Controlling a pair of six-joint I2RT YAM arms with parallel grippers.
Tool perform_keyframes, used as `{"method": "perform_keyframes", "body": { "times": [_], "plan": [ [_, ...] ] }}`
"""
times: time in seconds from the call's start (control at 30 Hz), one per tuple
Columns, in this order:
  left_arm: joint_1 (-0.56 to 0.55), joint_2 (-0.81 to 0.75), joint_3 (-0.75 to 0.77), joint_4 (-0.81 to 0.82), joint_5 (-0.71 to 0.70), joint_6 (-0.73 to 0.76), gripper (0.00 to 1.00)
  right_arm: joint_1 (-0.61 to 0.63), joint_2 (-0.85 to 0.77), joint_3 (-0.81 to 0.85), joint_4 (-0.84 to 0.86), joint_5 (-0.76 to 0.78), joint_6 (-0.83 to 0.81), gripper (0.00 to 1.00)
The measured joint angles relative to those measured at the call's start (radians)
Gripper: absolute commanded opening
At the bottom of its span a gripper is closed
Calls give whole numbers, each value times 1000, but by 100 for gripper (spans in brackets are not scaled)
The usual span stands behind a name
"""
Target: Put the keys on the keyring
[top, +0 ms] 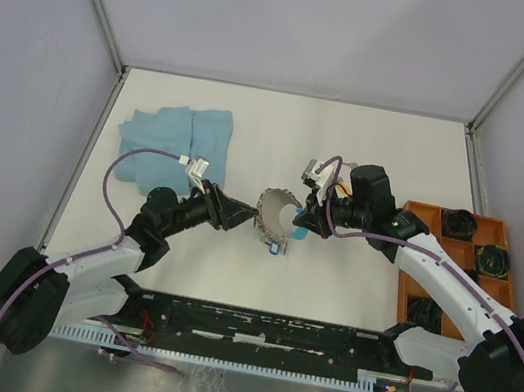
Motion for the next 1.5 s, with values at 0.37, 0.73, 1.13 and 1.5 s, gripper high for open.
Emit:
{"method": "perform_keyframes", "body": {
  "times": [0.37, 0.73, 1.13, 1.5],
  "plan": [
    [21, 80, 21, 16, 17, -298, 61, 0, 0, 0, 22, -3, 9, 1],
    [21, 56, 30, -22, -58, -526, 62, 0, 8, -14, 66, -11, 35, 1],
    [21, 95, 33, -1, -98, -633, 58, 18, 13, -38, 105, -13, 53, 1],
    [21, 110, 33, 15, -138, -674, 49, 37, 23, -62, 139, 11, 53, 1]
  ]
}}
